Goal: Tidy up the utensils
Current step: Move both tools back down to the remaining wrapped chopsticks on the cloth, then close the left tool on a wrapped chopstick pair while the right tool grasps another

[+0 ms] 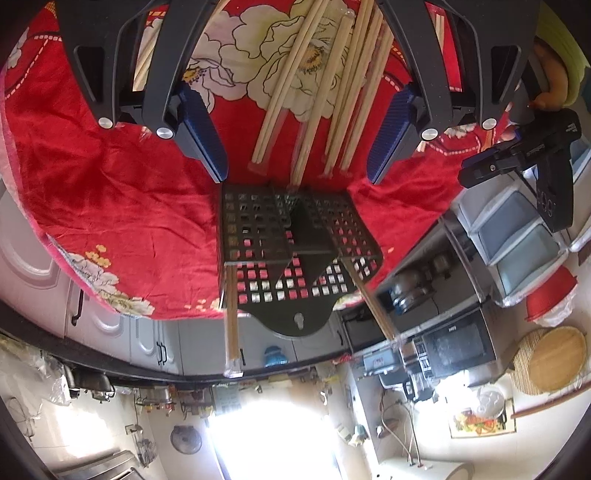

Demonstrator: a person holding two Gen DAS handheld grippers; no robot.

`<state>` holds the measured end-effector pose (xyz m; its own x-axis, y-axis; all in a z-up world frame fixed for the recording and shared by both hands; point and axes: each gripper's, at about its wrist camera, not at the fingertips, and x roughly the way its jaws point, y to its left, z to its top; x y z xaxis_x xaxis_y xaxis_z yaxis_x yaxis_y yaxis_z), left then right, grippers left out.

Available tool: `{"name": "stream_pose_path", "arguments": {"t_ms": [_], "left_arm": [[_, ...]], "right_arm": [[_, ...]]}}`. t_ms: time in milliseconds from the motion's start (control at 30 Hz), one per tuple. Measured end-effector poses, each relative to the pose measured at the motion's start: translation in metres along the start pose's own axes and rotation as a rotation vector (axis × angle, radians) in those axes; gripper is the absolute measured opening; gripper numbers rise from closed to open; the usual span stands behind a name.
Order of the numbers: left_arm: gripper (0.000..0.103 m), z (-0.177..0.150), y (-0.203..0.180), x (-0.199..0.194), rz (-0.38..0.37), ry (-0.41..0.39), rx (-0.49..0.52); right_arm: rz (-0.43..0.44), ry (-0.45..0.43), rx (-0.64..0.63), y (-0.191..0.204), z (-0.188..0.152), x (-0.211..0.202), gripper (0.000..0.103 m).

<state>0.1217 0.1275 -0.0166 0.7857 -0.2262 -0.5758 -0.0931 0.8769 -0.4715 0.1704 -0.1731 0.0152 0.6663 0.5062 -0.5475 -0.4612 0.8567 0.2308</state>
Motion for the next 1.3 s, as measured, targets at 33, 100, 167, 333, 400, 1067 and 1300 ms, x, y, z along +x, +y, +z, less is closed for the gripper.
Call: {"name": "stream_pose_path", "arguments": {"t_ms": [33,100,167,333,400,1067,1300], "left_arm": [[0.092,-0.002,0.002,0.002,-0.009,0.019,-0.01],[0.091,-0.005,0.003,0.006,-0.026,0.04,-0.014],[0.08,-0.01,0.004,0.01,-0.036,0.067,-0.013],[0.068,-0.018,0.006,0.022,-0.058,0.136,-0.025],[0.066,-0.021,0.008,0.028,-0.082,0.169,-0.045],[0.061,-0.01,0.004,0.071,0.044,0.259,0.023],[0.047,-0.003,-0.001,0.085,0.105,0.25,0.071]], "right_arm": [[-0.002,0.016,-0.002,0.0,-0.001,0.004,0.075],[-0.001,0.034,-0.004,0.001,-0.003,0.009,0.075],[-0.001,0.053,-0.011,0.004,-0.004,0.013,0.074],[-0.008,0.1,-0.033,0.009,-0.009,0.026,0.064],[-0.01,0.117,-0.031,0.009,-0.01,0.031,0.06],[-0.071,0.323,0.047,-0.021,-0.012,0.105,0.048],[-0.069,0.353,0.064,-0.022,-0.007,0.125,0.039]]}}
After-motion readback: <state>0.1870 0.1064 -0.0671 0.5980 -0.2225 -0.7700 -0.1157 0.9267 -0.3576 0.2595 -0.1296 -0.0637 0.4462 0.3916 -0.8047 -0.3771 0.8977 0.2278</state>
